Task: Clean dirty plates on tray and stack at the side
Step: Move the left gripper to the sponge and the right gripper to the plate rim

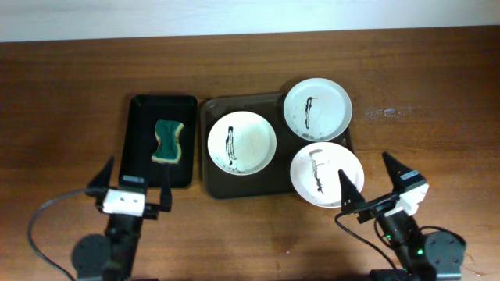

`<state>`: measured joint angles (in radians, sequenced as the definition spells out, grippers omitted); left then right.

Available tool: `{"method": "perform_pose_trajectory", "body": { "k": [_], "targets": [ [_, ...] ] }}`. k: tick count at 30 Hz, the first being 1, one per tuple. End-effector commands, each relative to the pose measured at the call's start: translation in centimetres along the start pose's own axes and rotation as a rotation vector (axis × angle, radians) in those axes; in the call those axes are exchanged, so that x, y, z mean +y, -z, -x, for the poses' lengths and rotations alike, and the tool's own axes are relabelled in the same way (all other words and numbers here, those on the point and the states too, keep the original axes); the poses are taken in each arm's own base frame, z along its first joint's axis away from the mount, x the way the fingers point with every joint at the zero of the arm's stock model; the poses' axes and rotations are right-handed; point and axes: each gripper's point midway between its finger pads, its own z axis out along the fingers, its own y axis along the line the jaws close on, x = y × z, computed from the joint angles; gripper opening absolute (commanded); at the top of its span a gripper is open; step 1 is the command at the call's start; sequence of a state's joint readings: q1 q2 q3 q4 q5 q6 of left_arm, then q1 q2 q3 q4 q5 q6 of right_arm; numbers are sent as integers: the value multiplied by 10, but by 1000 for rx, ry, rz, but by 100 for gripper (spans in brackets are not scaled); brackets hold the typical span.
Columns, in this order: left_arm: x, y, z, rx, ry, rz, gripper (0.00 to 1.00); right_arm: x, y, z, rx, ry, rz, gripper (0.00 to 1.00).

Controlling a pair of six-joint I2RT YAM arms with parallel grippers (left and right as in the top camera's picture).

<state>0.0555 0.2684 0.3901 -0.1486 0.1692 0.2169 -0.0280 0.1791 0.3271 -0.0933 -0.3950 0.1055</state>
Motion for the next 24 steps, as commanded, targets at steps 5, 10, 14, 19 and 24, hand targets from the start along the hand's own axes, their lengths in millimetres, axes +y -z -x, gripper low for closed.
{"method": "perform_pose_trajectory", "body": {
  "k": [5,10,14,19,24],
  "targets": [
    [15,-60,36,381,76,-99,99,9,-50,66,278,-133,104,99],
    [14,-97,16,784,156,-202,99,-10,-97,30,702,-331,64,99],
    [-19,-116,-6,960,295,-409,99,11,-128,-21,991,-345,159,99],
    [-26,-134,-50,1076,332,-433,99,69,-191,-112,1114,-369,368,70],
    [27,-150,-85,1169,388,21,100,52,-218,-217,1254,-362,-88,44]
  ]
}}
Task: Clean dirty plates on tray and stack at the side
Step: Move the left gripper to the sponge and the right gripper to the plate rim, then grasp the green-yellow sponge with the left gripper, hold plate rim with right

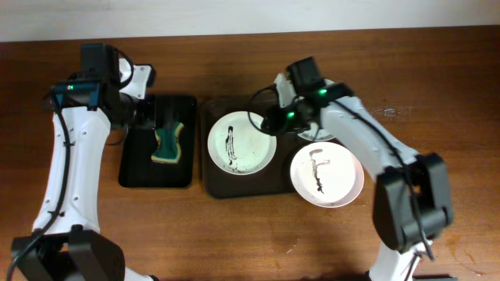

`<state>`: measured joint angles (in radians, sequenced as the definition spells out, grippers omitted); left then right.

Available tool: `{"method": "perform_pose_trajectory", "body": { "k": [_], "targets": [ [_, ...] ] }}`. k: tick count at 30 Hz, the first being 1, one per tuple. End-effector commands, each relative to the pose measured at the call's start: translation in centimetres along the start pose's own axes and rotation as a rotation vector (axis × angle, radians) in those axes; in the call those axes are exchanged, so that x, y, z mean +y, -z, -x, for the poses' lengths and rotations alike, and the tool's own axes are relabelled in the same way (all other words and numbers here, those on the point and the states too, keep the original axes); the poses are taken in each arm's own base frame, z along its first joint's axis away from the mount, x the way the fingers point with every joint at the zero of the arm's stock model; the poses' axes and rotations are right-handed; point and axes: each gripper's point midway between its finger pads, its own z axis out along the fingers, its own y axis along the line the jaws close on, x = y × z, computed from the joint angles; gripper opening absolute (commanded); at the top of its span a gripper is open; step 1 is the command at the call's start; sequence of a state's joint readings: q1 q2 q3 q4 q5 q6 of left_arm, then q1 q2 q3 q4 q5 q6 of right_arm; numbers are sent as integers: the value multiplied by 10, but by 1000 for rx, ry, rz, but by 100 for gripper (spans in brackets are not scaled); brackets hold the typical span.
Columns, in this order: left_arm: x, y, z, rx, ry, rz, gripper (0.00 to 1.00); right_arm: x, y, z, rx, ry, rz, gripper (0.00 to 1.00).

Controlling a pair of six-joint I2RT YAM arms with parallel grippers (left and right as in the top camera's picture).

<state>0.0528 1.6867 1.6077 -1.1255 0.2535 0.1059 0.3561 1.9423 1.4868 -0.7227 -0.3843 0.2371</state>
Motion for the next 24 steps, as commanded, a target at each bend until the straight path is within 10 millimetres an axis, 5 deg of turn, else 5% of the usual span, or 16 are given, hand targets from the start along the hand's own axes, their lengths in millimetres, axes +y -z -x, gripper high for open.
{"method": "perform_pose_trajectory", "body": {
  "k": [1,5,10,13,22,24],
  "targets": [
    [41,-7,10,-20,185,214,100,-29,-30,4,-27,-136,-196,41],
    [47,-30,9,19,191,217,100,-42,-55,-7,24,-152,-217,32],
    [56,-71,-4,124,206,215,98,-53,-71,-20,68,-168,-238,4],
    [61,-92,-13,181,208,214,64,-55,-72,-21,68,-169,-249,4],
    [65,-173,-49,365,124,116,61,-56,-71,-20,66,-168,-254,4],
    [63,-179,-52,378,126,115,40,-56,-71,-20,65,-168,-257,4]
  ]
}}
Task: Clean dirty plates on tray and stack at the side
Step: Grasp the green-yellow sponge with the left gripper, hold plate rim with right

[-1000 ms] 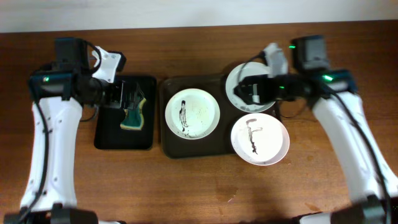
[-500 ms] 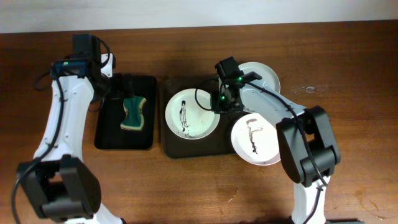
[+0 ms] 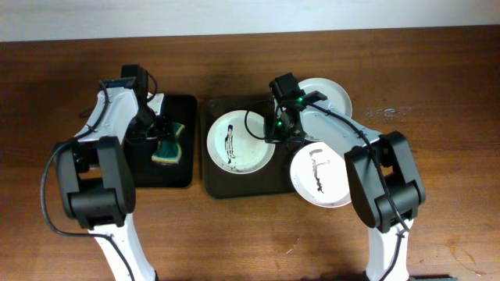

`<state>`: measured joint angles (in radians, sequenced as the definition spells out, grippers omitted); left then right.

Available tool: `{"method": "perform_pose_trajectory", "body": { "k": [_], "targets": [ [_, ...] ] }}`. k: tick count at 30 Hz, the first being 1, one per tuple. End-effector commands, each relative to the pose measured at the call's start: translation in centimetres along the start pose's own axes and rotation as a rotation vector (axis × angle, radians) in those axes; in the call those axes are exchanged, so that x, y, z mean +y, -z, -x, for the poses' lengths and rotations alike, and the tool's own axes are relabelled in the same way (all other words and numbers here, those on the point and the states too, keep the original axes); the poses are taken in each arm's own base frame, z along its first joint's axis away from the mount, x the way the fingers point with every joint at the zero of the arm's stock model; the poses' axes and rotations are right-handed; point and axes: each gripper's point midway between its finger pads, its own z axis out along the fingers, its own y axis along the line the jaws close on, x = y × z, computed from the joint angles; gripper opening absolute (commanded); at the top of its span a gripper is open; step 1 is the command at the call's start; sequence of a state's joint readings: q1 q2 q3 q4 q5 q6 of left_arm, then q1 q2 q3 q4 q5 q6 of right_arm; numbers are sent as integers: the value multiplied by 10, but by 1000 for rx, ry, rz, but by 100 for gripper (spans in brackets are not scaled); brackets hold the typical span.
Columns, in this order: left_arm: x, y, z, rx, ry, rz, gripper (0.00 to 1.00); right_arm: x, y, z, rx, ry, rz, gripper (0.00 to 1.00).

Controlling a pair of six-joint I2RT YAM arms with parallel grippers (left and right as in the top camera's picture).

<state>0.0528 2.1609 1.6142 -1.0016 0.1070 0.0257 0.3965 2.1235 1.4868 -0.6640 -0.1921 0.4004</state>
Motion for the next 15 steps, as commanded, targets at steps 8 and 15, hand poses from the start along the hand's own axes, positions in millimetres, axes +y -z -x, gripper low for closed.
{"method": "perform_pose_trajectory", "body": {
  "k": [8,15],
  "targets": [
    [-11,35,21,-7,4,-11,0,-10,-6,-4,12,-12,-55,4],
    [-124,86,30,-49,-206,-231,0,-10,-3,-8,60,-46,23,4]
  ]
}}
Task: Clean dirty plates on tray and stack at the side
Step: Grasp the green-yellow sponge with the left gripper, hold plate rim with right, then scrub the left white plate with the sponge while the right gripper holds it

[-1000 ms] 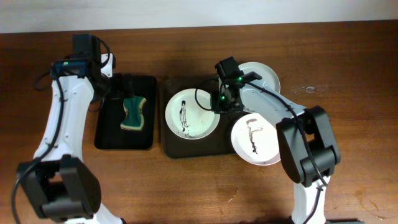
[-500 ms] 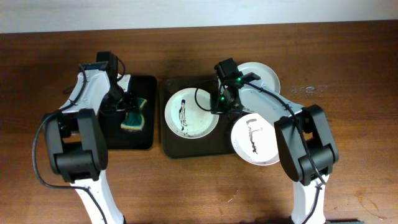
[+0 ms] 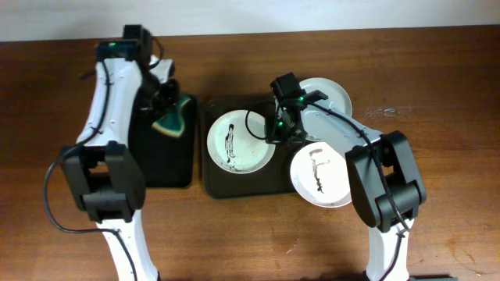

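Three white plates with dark smears lie on the brown tray [image 3: 212,186]: a left plate [image 3: 234,144], a far right plate [image 3: 330,100] and a near right plate [image 3: 326,176]. My left gripper [image 3: 166,108] is shut on the green and yellow sponge [image 3: 173,122], which hangs over the far right corner of the black tray [image 3: 160,168]. My right gripper [image 3: 275,134] sits at the right rim of the left plate and looks closed on it. Its arm covers part of the far right plate.
The black tray lies left of the brown tray, the two almost touching. Both arms reach in from the near edge of the wooden table [image 3: 422,70]. A pale scuff [image 3: 387,113] marks the wood to the right of the plates.
My left gripper has moved with the sponge from the middle of the black tray toward its far right corner, nearer the brown tray. The right gripper stays at the left plate's rim.
Both arms began folded at the near edge, with the sponge lying in the black tray. Then the left gripper was beside the sponge and the right gripper over the plates. Then each was down on its object. Now the sponge is off the tray floor.
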`<state>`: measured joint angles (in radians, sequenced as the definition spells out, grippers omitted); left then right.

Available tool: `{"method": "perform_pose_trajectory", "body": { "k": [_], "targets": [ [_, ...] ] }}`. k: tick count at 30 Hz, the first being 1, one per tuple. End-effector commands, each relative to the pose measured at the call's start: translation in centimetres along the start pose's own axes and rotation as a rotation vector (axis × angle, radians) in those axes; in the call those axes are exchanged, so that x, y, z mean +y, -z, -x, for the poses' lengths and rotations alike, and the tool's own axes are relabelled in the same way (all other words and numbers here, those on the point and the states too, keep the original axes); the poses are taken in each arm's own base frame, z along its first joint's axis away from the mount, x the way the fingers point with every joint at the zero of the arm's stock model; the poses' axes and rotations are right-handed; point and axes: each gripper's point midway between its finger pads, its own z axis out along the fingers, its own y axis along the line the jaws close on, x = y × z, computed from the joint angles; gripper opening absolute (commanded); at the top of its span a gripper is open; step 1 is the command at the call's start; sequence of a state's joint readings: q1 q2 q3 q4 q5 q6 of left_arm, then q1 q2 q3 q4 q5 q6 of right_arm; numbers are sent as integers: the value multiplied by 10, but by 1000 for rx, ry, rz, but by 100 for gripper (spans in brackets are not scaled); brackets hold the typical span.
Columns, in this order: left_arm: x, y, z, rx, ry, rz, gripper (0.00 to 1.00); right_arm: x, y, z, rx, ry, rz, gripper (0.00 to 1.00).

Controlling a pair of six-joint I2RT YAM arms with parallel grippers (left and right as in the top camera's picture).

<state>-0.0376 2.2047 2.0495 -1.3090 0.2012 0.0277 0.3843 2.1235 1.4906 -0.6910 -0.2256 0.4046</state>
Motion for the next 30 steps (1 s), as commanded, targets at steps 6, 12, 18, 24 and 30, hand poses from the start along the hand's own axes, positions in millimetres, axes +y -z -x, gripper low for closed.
{"method": "perform_pose_trajectory", "body": {
  "k": [6,12,18,24,30],
  "targets": [
    [-103,-85,-25,153,-34,-7,0,-11,-3,-2,31,-38,19,4],
    [-99,-160,-76,316,35,152,0,-11,-3,-1,30,-39,18,4],
    [-193,-143,-117,460,-300,-441,0,-10,-3,0,25,-37,21,4],
    [-148,-166,-46,229,-56,-213,0,-11,-3,-2,31,-38,19,4],
    [-95,-147,35,-58,56,24,0,-13,-6,-7,47,-42,12,4]
  ]
}}
